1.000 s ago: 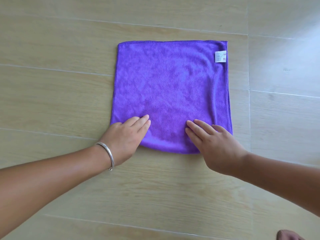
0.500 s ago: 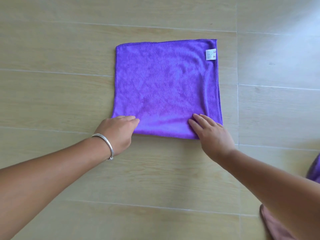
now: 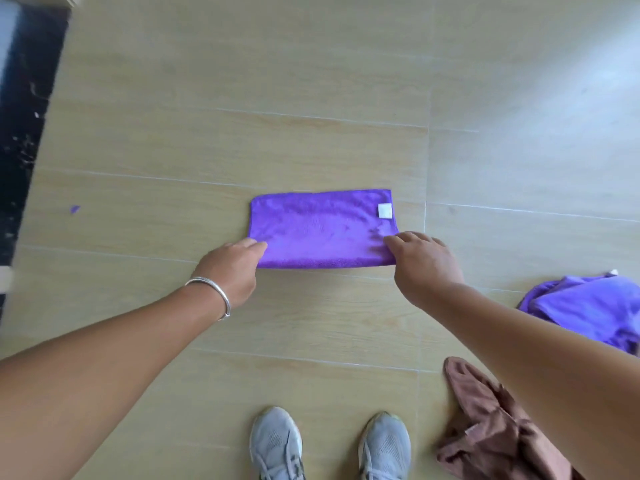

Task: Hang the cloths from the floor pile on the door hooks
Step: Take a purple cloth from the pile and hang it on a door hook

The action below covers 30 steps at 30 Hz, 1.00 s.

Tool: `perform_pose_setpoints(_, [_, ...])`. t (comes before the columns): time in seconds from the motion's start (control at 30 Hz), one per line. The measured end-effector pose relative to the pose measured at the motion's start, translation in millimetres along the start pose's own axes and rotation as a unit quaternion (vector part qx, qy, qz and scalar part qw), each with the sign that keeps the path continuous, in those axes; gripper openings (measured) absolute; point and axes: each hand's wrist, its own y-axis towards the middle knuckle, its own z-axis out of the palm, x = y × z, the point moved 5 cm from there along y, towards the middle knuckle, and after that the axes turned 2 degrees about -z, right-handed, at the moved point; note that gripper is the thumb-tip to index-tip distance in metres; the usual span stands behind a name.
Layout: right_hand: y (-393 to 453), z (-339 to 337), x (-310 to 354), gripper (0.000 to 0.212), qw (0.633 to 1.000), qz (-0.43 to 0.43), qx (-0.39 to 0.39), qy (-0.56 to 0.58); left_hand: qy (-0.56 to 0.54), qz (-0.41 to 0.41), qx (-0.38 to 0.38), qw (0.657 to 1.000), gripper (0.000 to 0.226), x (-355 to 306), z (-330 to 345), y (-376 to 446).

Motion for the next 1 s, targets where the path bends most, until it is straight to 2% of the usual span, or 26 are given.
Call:
perform_pose_setpoints(0.13, [-15.6, -59.4, 15.1, 0.04, 1.0, -0.019, -0.001, 0.009, 0.022, -0.017, 0.003, 1.0, 0.035, 0.0, -52.2, -30.0])
perform_pose_setpoints(0.23, [-31.3, -104.6, 22.7, 0.027, 1.0, -0.019, -0.005, 0.02, 0.044, -0.03, 0.007, 0.999, 0.021, -2.1, -96.6, -51.6])
perform_pose_setpoints(0.3, [-41.2, -137.0, 27.7, 0.016, 1.0, -0.023, -0.006, 0.015, 0.04, -0.038, 0.004, 0.998, 0.02, -3.7, -127.9, -66.8])
perform_pose_setpoints(0.43, [-56.9, -208.6, 39.4, 0.016, 1.0, -0.025, -0.008, 0.005, 0.021, -0.048, -0.021, 0.998, 0.017, -6.9, -196.1, -98.1])
perform_pose_setpoints(0.73, [-107.1, -394.4, 69.6, 0.021, 0.996, -0.038, -0.071, -0.031, 0.025, -0.028, -0.091, 0.995, 0.017, -18.9, -370.9, -179.8])
perform_pose_setpoints(0.93, [-136.8, -509.7, 79.0, 0.039, 0.992, -0.015, -0.12, -0.019, -0.021, -0.013, -0.158, 0.987, 0.027, -33.0, -486.3, -237.5])
perform_pose_setpoints(1.0, [-147.2, -549.0, 81.0, 0.042, 0.991, -0.004, -0.133, -0.012, -0.015, -0.003, -0.181, 0.983, 0.037, -39.6, -519.6, -257.2])
